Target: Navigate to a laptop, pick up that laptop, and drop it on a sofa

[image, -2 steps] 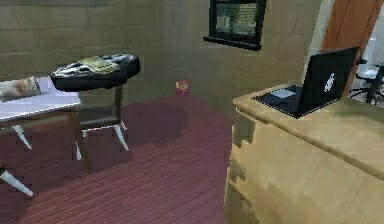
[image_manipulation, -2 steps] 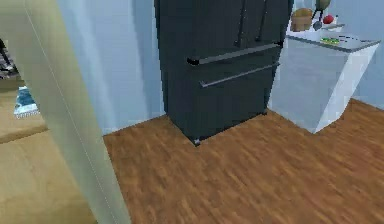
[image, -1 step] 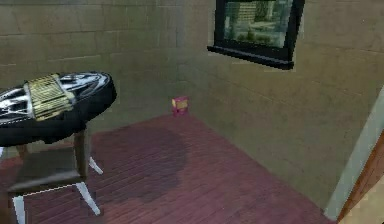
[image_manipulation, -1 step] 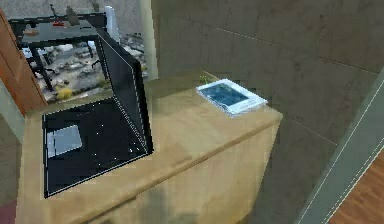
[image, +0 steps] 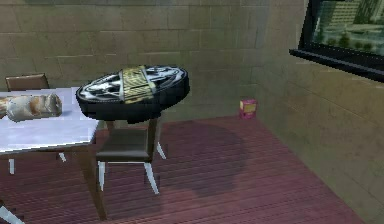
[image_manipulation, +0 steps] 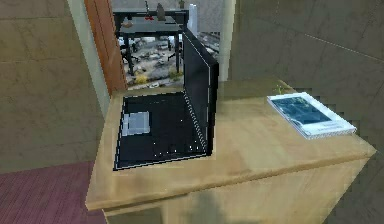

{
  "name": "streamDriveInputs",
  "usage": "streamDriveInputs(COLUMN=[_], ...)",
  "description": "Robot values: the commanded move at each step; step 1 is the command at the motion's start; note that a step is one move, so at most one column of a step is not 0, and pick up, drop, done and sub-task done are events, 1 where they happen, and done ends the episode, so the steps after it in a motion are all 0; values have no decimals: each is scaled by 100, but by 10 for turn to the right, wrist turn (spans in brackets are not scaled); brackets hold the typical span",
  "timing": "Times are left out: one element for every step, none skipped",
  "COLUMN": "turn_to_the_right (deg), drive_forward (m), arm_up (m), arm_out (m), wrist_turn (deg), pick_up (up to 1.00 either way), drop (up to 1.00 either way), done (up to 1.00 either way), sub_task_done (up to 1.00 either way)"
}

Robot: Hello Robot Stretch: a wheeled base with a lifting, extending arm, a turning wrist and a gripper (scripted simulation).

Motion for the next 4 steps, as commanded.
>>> streamDriveInputs(turn_to_the_right=[0,0,0,0], drive_forward=[0,0,0,0], arm_up=[50,38,0,0], arm_out=[0,0,12,0], wrist_turn=[0,0,0,450], pick_up=[0,0,0,0], drop=[0,0,0,0], done=[0,0,0,0], sub_task_done=[0,0,0,0])
